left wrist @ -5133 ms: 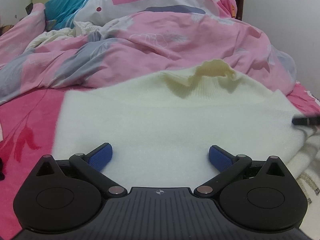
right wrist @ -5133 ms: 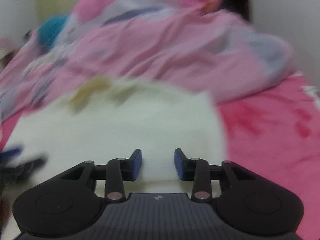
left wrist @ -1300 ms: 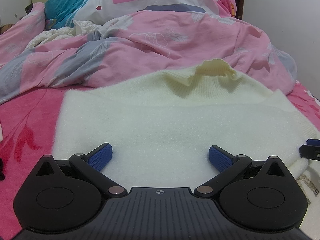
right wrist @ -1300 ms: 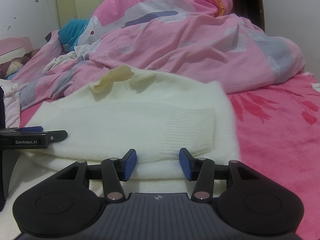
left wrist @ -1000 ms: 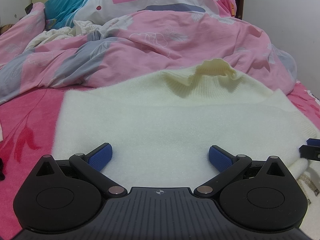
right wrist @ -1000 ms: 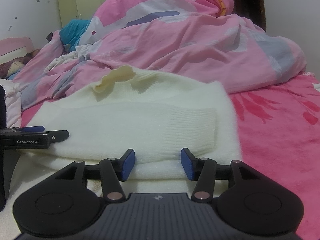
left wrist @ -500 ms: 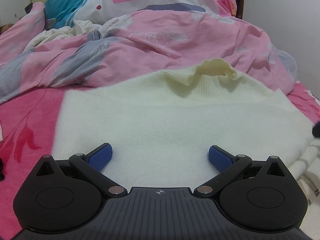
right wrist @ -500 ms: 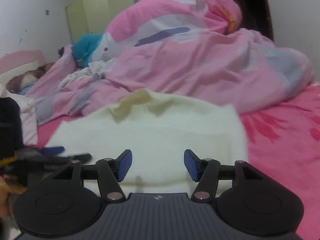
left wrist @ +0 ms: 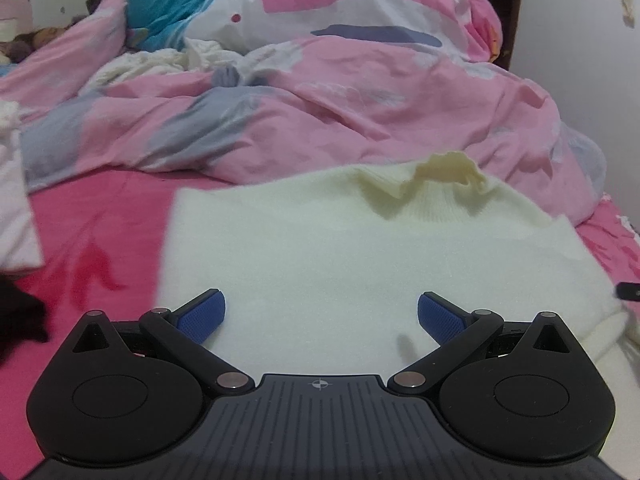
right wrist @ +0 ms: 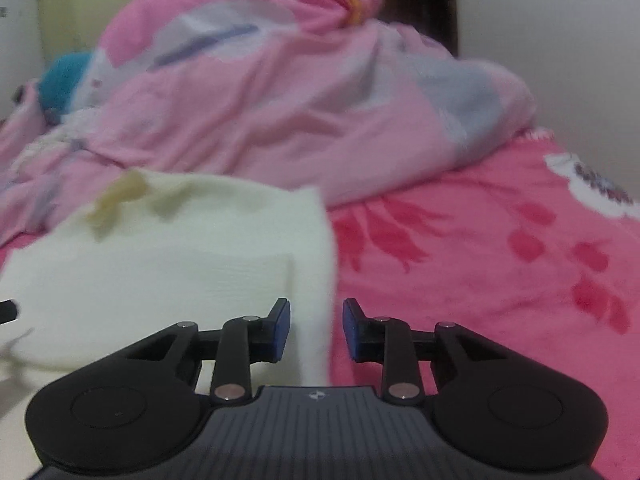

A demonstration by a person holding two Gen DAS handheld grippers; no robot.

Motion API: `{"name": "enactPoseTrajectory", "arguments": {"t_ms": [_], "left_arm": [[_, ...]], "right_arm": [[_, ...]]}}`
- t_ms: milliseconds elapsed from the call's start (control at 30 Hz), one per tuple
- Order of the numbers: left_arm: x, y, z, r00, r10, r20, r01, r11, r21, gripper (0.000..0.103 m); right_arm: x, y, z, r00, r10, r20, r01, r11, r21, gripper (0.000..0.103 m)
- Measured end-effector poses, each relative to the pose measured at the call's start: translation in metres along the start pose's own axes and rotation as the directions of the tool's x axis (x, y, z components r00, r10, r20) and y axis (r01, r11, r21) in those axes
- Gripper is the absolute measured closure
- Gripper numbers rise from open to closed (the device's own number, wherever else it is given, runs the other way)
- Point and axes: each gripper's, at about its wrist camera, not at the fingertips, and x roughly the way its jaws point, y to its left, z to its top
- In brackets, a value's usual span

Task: Fold clothes
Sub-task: 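Move both grippers over the sweater toward its hem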

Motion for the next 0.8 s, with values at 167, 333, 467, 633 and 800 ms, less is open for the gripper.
{"name": "enactPoseTrajectory", "arguments": {"t_ms": [167,333,467,633,800], "left_arm": [[-0.081,-0.008,0.008,1.0,-0.008,0.025,0.006,0.997,0.072,0.0],[-0.17,-0.002,-0.01,0.997,-0.078,-0.012,0.079,0.993,0.085,0.0],[-0.198,0.002,-0.06,0.987,-0.111,-0.114,0.119,0.991,0.062,0.0],[-0.192,-0.01,-0.148,0.974,-0.096,-0.206,0.11,0.992,0.06,0.0],[-0.211,-0.016,-0.197,0.995,-0.034,-0.093,0.046,0.99,0.129,0.0]], "right_arm": [[-0.084,0.018,-0.005,0.978,0.206,0.035,-0.207,0.978,0.018,0.072],[-0.153,0.024,-0.031,0.89,0.456,-0.004,-0.452,0.884,0.12,0.066],[-0.167,0.038,-0.075,0.925,0.376,-0.059,-0.375,0.926,0.041,0.065],[-0.184,0.056,-0.129,0.957,0.267,-0.117,-0.276,0.959,-0.065,0.065],[-0.201,0.073,-0.183,0.976,0.149,-0.161,-0.177,0.968,-0.175,0.065]]}}
